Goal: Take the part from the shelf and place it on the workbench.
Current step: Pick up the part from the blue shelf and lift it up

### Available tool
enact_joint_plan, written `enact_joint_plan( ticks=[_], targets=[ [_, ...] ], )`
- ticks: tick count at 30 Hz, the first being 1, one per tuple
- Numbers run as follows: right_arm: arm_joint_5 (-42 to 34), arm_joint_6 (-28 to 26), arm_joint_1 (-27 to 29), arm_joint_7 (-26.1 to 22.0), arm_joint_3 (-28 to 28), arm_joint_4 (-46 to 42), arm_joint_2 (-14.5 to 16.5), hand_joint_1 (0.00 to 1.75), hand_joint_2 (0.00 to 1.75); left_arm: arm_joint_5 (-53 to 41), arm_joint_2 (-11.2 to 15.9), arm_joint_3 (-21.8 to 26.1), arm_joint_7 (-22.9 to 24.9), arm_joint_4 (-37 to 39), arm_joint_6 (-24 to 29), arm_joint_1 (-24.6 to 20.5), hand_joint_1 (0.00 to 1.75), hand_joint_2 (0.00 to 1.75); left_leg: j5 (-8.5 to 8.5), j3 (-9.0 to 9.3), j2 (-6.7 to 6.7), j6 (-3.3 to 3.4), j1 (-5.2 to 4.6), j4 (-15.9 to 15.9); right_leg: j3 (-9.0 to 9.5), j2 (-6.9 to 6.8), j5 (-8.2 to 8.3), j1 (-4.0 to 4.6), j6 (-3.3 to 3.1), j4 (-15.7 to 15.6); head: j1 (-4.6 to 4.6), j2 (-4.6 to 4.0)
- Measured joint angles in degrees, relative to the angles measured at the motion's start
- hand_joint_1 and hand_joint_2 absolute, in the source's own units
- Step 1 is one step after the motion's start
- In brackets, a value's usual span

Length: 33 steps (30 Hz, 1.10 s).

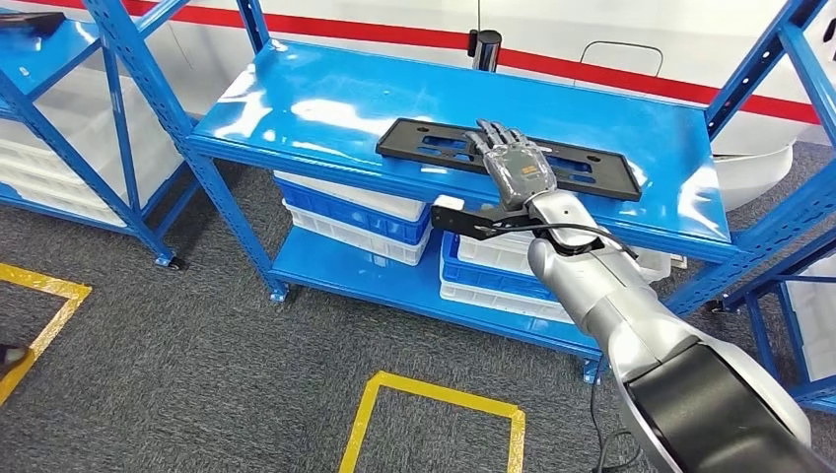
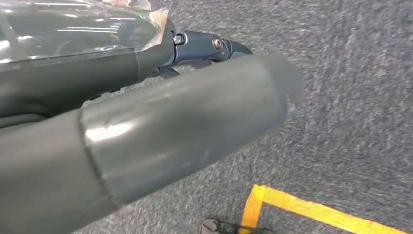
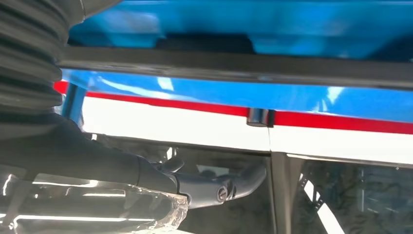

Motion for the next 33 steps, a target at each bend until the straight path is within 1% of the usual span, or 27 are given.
enact_joint_plan(
  ticks=[1,2,3,4,5,6,7,8,9,10,11,13,17,21,23,25,26,27,28,29,30,31,32,33],
  targets=[
    [0.12,0.01,0.31,0.00,0.00,0.03,-0.04,0.00,1.75,0.01,0.00,0.00,-0.03,0.00,0.01,-0.03,0.00,0.00,-0.32,0.25,-0.06,0.30,-0.06,0.00,-2.82,0.01,-0.97,0.04,-0.08,4.19,0.01,0.01],
    [0.22,0.02,0.74,0.00,0.00,0.08,-0.07,0.00,1.75,0.01,0.00,0.00,-0.06,0.00,0.02,-0.04,0.00,0.00,-0.61,0.53,-0.16,0.46,-0.15,0.01,-5.22,0.01,-1.31,0.03,0.03,7.21,0.01,0.01],
    [0.34,0.03,1.17,0.00,0.00,0.13,-0.09,0.00,1.75,0.01,-0.01,0.00,-0.08,0.00,0.03,-0.03,0.00,0.00,-0.91,0.86,-0.30,0.53,-0.25,0.03,-6.78,0.01,-0.71,0.03,0.34,8.30,0.02,0.01],
    [0.46,0.05,1.46,0.01,0.00,0.18,-0.10,0.00,1.75,0.01,-0.02,0.00,-0.09,0.00,0.07,-0.01,0.00,0.00,-1.21,1.23,-0.46,0.51,-0.33,0.08,-7.10,0.00,0.95,0.02,0.80,6.88,0.01,0.01],
    [0.59,0.06,1.62,0.04,0.00,0.21,-0.10,0.00,1.75,0.01,-0.04,0.00,-0.09,0.00,0.10,0.00,0.00,0.00,-1.52,1.60,-0.59,0.42,-0.41,0.16,-6.38,0.00,3.30,0.02,1.25,3.48,0.02,0.01],
    [0.76,0.07,1.67,0.10,0.01,0.24,-0.10,0.00,1.75,0.01,-0.08,0.00,-0.12,0.00,0.11,0.01,0.00,0.00,-1.84,1.91,-0.70,0.28,-0.45,0.26,-5.14,0.00,5.85,0.03,1.40,-0.80,0.03,0.01],
    [0.90,0.07,1.66,0.18,0.03,0.27,-0.09,0.00,1.75,0.01,-0.11,0.00,-0.18,0.00,0.06,0.01,0.00,0.00,-2.16,2.09,-0.80,0.06,-0.57,0.40,-3.79,0.00,7.86,0.13,1.24,-4.47,0.02,0.01],
    [1.06,0.05,1.69,0.26,0.05,0.30,-0.04,0.00,1.75,0.01,-0.13,0.00,-0.28,0.00,-0.03,-0.01,0.00,0.00,-2.40,2.18,-0.85,-0.17,-0.63,0.50,-2.90,0.02,9.10,0.21,0.81,-6.80,0.00,0.01],
    [1.21,0.03,1.74,0.37,0.07,0.34,0.01,0.00,1.75,0.00,-0.14,0.01,-0.41,0.00,-0.14,-0.01,0.00,0.00,-2.63,2.18,-0.89,-0.29,-0.69,0.63,-2.46,0.04,9.66,0.24,0.32,-7.85,-0.03,0.01],
    [1.33,0.02,1.78,0.49,0.08,0.37,0.07,0.00,1.75,-0.01,-0.15,0.01,-0.52,0.00,-0.26,-0.01,0.00,0.00,-2.78,2.16,-0.92,-0.35,-0.73,0.72,-2.28,0.05,9.75,0.28,0.01,-7.96,-0.04,0.00],
    [1.46,-0.01,1.83,0.61,0.09,0.40,0.10,0.00,1.75,-0.02,-0.16,0.01,-0.62,0.00,-0.37,0.01,0.00,0.00,-2.84,2.18,-0.90,-0.31,-0.65,0.74,-2.30,0.08,9.78,0.26,-0.14,-7.96,-0.06,0.00],
    [1.62,-0.02,1.85,0.86,0.09,0.51,0.09,0.00,1.75,-0.08,-0.19,0.01,-0.75,0.00,-0.54,0.03,0.00,0.00,-2.88,2.24,-0.89,-0.24,-0.54,0.70,-2.27,0.12,9.78,0.33,-0.17,-7.96,-0.03,0.00],
    [1.76,-0.03,1.85,1.08,0.06,0.84,-0.07,0.00,1.75,-0.36,-0.14,0.02,-0.88,0.00,-0.66,0.03,0.00,0.00,-2.85,2.39,-0.88,-0.30,-0.48,0.47,-2.28,0.16,9.73,0.39,-0.25,-7.96,-0.05,0.00],
    [1.77,-0.04,1.88,1.26,-0.16,1.22,-0.31,0.00,1.75,-0.59,-0.13,0.02,-0.87,0.00,-0.71,0.01,0.00,0.00,-3.04,2.34,-0.88,-0.23,-0.56,0.60,-2.23,0.16,9.69,0.22,-0.28,-8.04,-0.05,0.00],
    [1.76,-0.07,1.93,1.30,-0.33,1.33,-0.36,0.00,1.75,-0.59,-0.08,0.02,-0.87,0.00,-0.71,-0.02,0.00,0.00,-3.19,2.39,-0.88,0.08,-0.68,0.44,-2.05,0.17,9.86,0.11,-0.20,-8.12,-0.07,0.01],
    [1.75,-0.11,1.98,1.31,-0.50,1.38,-0.42,0.00,1.75,-0.60,-0.06,0.02,-0.87,0.00,-0.71,-0.05,0.00,0.00,-3.14,2.87,-0.84,0.66,-0.77,-0.23,-1.74,0.17,10.48,0.27,0.21,-7.80,-0.04,0.01],
    [1.75,-0.13,2.01,1.32,-0.60,1.40,-0.46,0.00,1.75,-0.61,-0.07,0.02,-0.88,0.00,-0.72,-0.07,0.00,0.00,-3.04,3.37,-0.80,0.90,-0.70,-0.75,-1.79,0.16,10.46,0.35,0.41,-7.32,-0.02,0.01],
    [1.76,-0.13,1.99,1.33,-0.70,1.42,-0.51,0.00,1.75,-0.61,-0.08,0.02,-0.88,0.00,-0.72,-0.09,0.00,0.00,-2.96,3.85,-0.75,1.13,-0.59,-1.12,-2.24,0.16,9.93,0.40,0.53,-6.35,0.05,0.00],
    [1.80,-0.14,1.96,1.34,-0.79,1.42,-0.55,0.00,1.75,-0.60,-0.08,0.02,-0.90,0.00,-0.71,-0.13,0.00,0.00,-2.93,4.27,-0.70,1.30,-0.46,-1.40,-3.23,0.16,8.76,0.36,0.49,-4.35,0.10,0.00],
    [1.87,-0.14,1.98,1.37,-0.85,1.44,-0.56,0.00,1.75,-0.60,-0.09,0.02,-0.92,0.00,-0.70,-0.16,0.00,0.00,-2.96,4.45,-0.66,1.39,-0.40,-1.53,-4.66,0.15,7.31,0.24,0.42,-1.60,0.12,-0.01],
    [1.96,-0.14,2.11,1.41,-0.87,1.49,-0.57,0.00,1.75,-0.60,-0.10,0.02,-0.97,0.00,-0.68,-0.18,0.00,0.00,-3.02,4.48,-0.63,1.45,-0.38,-1.50,-6.55,0.15,5.77,0.16,0.39,2.12,0.16,-0.01],
    [2.08,-0.14,2.34,1.47,-0.87,1.56,-0.57,0.00,1.75,-0.59,-0.13,0.02,-1.02,0.00,-0.66,-0.18,0.00,0.00,-3.08,4.53,-0.62,1.42,-0.38,-1.47,-8.21,0.15,4.59,0.01,0.48,5.29,0.15,0.00],
    [2.19,-0.14,2.61,1.54,-0.87,1.65,-0.57,0.00,1.75,-0.59,-0.15,0.02,-1.05,0.00,-0.64,-0.17,0.00,0.00,-3.14,4.60,-0.62,1.33,-0.35,-1.42,-9.14,0.14,4.13,-0.17,0.79,6.87,0.15,0.00],
    [2.28,-0.13,2.84,1.63,-0.88,1.73,-0.59,0.00,1.75,-0.58,-0.19,0.02,-1.09,0.00,-0.62,-0.14,0.00,0.00,-3.25,4.70,-0.65,1.14,-0.29,-1.31,-9.20,0.13,4.42,-0.39,1.29,6.68,0.17,0.01]
  ],
)
